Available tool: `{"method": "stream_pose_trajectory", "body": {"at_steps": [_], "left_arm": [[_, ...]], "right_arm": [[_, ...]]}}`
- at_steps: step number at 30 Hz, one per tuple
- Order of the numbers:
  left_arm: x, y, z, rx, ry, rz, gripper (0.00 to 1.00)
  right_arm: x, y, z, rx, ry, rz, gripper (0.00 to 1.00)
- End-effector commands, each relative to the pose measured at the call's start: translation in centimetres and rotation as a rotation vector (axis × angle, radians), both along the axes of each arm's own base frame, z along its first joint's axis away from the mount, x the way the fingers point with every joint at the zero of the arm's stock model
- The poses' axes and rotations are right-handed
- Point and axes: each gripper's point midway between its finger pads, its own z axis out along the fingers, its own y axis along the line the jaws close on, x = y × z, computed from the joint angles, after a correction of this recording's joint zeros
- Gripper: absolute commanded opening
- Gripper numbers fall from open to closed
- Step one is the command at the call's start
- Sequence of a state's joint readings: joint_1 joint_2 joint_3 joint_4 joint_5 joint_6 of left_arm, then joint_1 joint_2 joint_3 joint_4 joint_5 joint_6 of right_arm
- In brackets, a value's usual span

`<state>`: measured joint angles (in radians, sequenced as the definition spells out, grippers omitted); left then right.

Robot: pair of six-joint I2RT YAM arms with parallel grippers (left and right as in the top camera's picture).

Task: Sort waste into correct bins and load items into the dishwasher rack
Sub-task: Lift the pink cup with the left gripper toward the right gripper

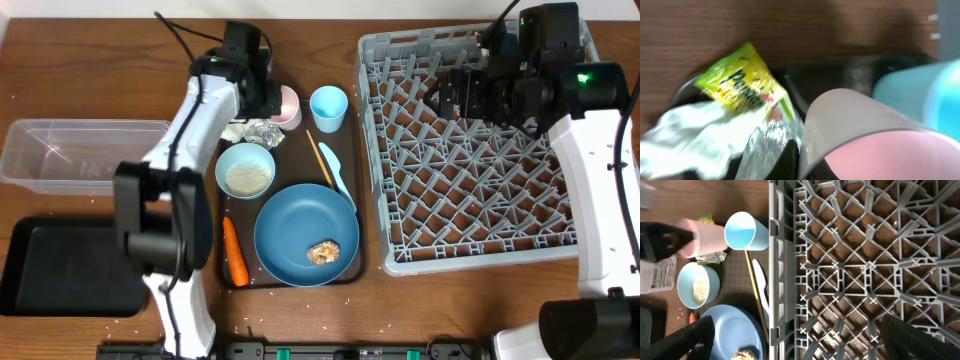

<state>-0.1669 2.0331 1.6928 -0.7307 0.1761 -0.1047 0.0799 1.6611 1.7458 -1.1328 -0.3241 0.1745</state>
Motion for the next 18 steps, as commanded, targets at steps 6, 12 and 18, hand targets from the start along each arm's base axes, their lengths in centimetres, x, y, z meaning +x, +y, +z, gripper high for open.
{"method": "stream_pose_trajectory", "body": {"at_steps": [6,12,18], "left_arm": [[-4.7,-4.8,12.0,-0.326,-0.118,-0.192,0.06],[-8.6,-8.7,18.5,-0.747,-0.125,-0.429,0.06],[-11.4,-10.2,22.6,-1.021,-0.097,-0.578,0.06]], "right_arm": [[0.5,0.8,1.5,-0.001,-0.066,0.027,0.99],[-0.8,6.9,5.6,0.239,-0.263,0.456,0.93],[-4.3,10.5,9.9,0.474,-0.461,0.796,0.89]]}}
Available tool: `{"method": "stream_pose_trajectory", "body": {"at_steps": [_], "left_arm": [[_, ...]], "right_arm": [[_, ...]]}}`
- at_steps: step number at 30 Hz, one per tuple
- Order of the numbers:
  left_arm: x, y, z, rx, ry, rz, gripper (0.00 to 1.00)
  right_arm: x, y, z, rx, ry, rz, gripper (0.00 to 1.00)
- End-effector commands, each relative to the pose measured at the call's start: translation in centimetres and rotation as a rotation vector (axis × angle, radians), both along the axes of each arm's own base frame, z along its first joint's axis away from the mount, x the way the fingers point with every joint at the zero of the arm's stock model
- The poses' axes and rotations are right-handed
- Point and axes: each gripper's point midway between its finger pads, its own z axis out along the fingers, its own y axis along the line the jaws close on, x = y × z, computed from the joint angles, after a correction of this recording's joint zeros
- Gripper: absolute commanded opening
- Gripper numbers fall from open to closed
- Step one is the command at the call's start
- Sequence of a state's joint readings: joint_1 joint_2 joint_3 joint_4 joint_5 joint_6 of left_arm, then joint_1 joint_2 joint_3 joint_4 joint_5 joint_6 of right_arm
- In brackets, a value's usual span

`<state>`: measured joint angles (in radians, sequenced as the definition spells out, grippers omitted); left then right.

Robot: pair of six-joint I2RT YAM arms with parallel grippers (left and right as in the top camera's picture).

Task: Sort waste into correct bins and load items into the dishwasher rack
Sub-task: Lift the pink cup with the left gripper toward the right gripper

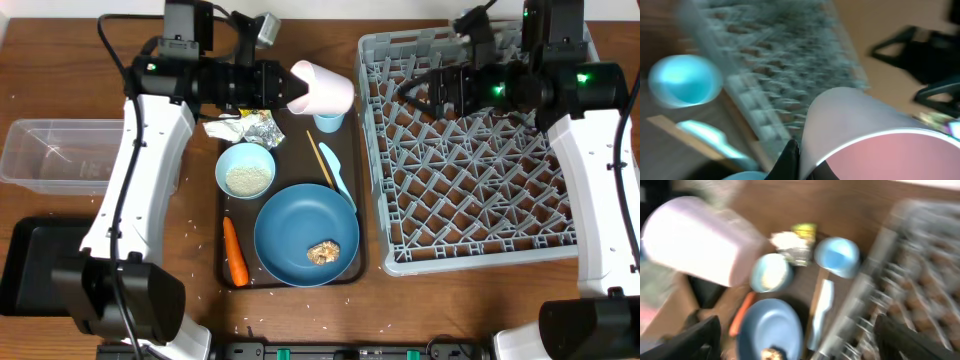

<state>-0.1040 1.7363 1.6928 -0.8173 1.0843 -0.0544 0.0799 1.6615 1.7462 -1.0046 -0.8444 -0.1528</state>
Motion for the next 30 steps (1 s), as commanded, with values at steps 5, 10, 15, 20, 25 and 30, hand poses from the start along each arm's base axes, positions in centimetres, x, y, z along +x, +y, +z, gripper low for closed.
{"method": "stream_pose_trajectory", "body": {"at_steps": [5,10,15,20,25,30], "left_arm": [[-4.4,-1.9,6.4,-0.383,0.005,-0.284,0.06],[-4.6,-2.0,6.6,-0.395,0.037,-0.285,0.06],[-4.8,-2.3,6.6,-0.395,0.042,-0.294,0.06],[-4.9,-2.6,6.6,-0.395,0.041,-0.303,0.06],[-5.0,-2.7,6.6,-0.395,0.042,-0.304,0.06],[-5.0,-2.7,6.6,-0.395,0.042,-0.304,0.06]], "right_arm": [[-5.3,4.3,6.5,0.291,-0.282,0.427,0.89],[-7.4,6.0,7.8,0.369,-0.363,0.553,0.89],[-8.2,7.7,8.2,0.376,-0.404,0.614,0.91],[-8.6,9.3,8.1,0.351,-0.452,0.652,0.84],[-7.8,10.1,7.5,0.292,-0.431,0.612,0.75],[-7.3,10.4,7.5,0.282,-0.417,0.589,0.52]]}}
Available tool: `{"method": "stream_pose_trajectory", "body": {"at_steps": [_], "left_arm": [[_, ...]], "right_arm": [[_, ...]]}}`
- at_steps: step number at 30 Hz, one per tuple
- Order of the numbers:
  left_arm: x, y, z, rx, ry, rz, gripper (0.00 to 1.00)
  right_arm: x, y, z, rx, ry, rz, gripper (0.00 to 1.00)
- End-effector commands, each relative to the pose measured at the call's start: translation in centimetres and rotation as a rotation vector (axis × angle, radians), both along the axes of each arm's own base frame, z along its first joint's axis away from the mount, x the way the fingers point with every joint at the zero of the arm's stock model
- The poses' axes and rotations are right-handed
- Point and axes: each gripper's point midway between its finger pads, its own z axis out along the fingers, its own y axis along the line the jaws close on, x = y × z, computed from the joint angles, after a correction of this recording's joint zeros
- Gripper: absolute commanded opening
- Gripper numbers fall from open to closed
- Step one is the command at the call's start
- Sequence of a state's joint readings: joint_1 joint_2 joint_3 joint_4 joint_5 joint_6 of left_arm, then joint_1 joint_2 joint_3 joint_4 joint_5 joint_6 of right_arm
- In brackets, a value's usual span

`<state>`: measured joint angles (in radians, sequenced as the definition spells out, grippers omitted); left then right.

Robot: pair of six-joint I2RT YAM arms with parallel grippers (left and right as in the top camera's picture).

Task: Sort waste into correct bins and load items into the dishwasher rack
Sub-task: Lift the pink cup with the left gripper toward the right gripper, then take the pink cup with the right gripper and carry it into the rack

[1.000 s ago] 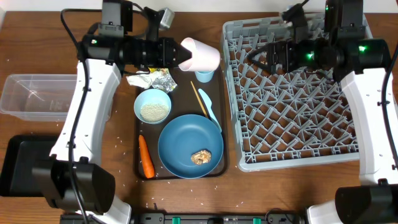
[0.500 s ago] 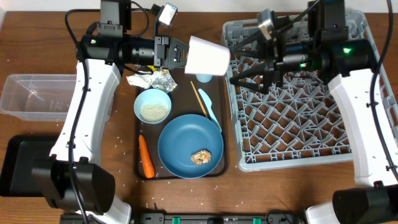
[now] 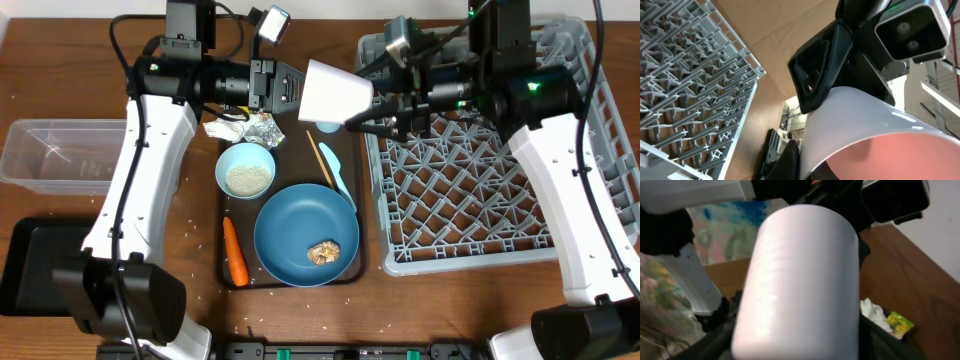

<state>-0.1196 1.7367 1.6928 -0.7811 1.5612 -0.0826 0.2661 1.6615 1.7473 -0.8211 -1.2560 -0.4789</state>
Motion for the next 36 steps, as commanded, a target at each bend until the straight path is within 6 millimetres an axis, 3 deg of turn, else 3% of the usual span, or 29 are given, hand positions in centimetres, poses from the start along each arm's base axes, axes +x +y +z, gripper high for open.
{"method": "stream_pose_trajectory", "body": {"at_steps": [1,6,11,17,22,26,30,36], "left_arm": [[-0.1,-0.2,0.2,-0.009,0.006,-0.011,0.06],[-0.1,-0.2,0.2,-0.008,0.014,-0.01,0.07],[0.0,-0.1,0.1,-0.005,0.019,-0.008,0.54],[1.4,0.0,-1.6,0.094,0.005,0.074,0.74],[2.3,0.2,-2.7,0.159,-0.004,0.128,0.81],[2.4,0.2,-2.8,0.168,-0.005,0.134,0.82],[2.4,0.2,-2.8,0.168,-0.005,0.135,0.82],[2.5,0.3,-3.0,0.176,-0.006,0.141,0.82]], "right_arm": [[-0.8,0.7,1.1,0.004,0.021,0.007,0.5],[0.5,0.5,0.4,-0.044,0.061,-0.078,0.48],[3.4,-0.8,-1.4,-0.169,0.113,-0.309,0.46],[4.7,-4.3,-0.7,-0.246,0.104,-0.548,0.46],[5.2,-10.6,-0.8,-0.36,0.128,-0.841,0.46],[4.4,-17.1,-1.6,-0.424,0.258,-1.089,0.48],[2.0,-24.2,-4.1,-0.487,0.495,-1.324,0.48],[-1.5,-31.6,-7.7,-0.539,0.807,-1.53,0.5]]}}
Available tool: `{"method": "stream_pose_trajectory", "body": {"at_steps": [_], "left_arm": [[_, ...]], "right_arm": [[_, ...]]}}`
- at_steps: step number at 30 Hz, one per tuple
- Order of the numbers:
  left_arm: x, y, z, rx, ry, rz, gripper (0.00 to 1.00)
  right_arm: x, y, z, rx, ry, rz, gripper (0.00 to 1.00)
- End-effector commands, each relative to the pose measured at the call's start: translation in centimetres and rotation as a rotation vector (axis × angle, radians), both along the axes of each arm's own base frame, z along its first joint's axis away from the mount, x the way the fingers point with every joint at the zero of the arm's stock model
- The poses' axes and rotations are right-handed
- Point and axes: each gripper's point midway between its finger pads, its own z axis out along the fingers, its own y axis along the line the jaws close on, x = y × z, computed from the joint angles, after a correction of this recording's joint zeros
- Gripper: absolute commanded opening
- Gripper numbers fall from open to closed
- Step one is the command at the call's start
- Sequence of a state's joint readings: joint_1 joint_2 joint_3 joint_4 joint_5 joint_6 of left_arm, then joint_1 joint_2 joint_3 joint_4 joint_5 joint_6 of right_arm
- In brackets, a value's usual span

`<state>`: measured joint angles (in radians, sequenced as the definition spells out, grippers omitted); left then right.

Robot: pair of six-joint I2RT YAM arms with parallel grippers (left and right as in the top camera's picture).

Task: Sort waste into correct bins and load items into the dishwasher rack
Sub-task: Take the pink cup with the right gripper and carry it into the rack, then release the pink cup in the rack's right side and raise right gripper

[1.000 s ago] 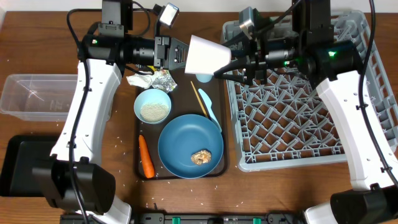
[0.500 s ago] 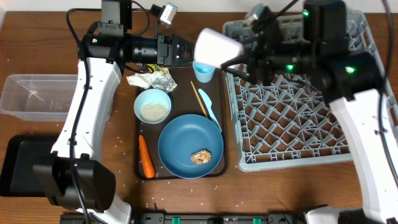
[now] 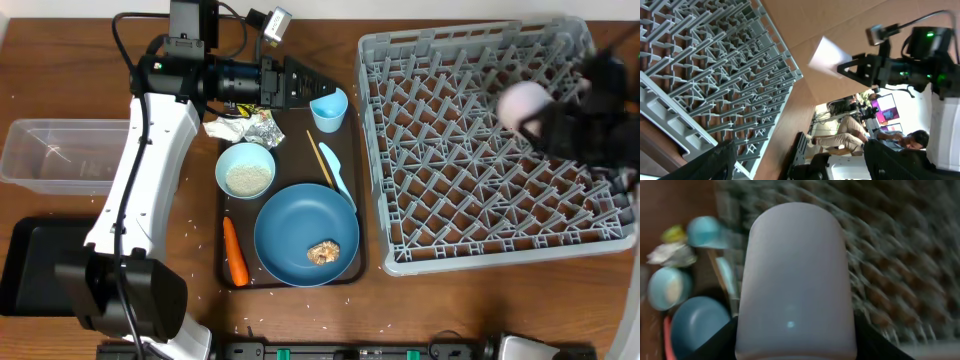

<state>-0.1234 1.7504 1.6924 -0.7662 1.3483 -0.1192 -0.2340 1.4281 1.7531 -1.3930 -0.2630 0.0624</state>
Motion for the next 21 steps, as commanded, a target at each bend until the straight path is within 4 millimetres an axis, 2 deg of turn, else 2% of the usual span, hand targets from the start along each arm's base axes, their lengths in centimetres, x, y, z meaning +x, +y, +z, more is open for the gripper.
{"method": "stream_pose_trajectory", "body": {"at_steps": [1,6,8,11,16,21], "left_arm": [[0.0,0.1,0.2,0.013,-0.022,0.01,0.82],[0.1,0.2,0.1,0.022,-0.022,0.016,0.82],[0.1,0.2,0.1,0.022,-0.022,0.017,0.82],[0.1,0.2,0.1,0.023,-0.023,0.017,0.82],[0.1,0.2,0.0,0.025,-0.023,0.019,0.82],[0.1,0.2,0.0,0.025,-0.023,0.019,0.82]], "right_arm": [[-1.2,-4.1,-1.1,0.015,0.079,-0.19,0.5],[-3.1,-7.4,-3.8,0.065,0.235,-0.318,0.5],[-3.3,-8.1,-4.9,0.084,0.282,-0.342,0.49],[-2.7,-9.0,-6.6,0.104,0.333,-0.359,0.45],[-0.8,-10.1,-9.6,0.13,0.394,-0.372,0.47],[-0.1,-10.3,-12.9,0.175,0.501,-0.383,0.47]]}}
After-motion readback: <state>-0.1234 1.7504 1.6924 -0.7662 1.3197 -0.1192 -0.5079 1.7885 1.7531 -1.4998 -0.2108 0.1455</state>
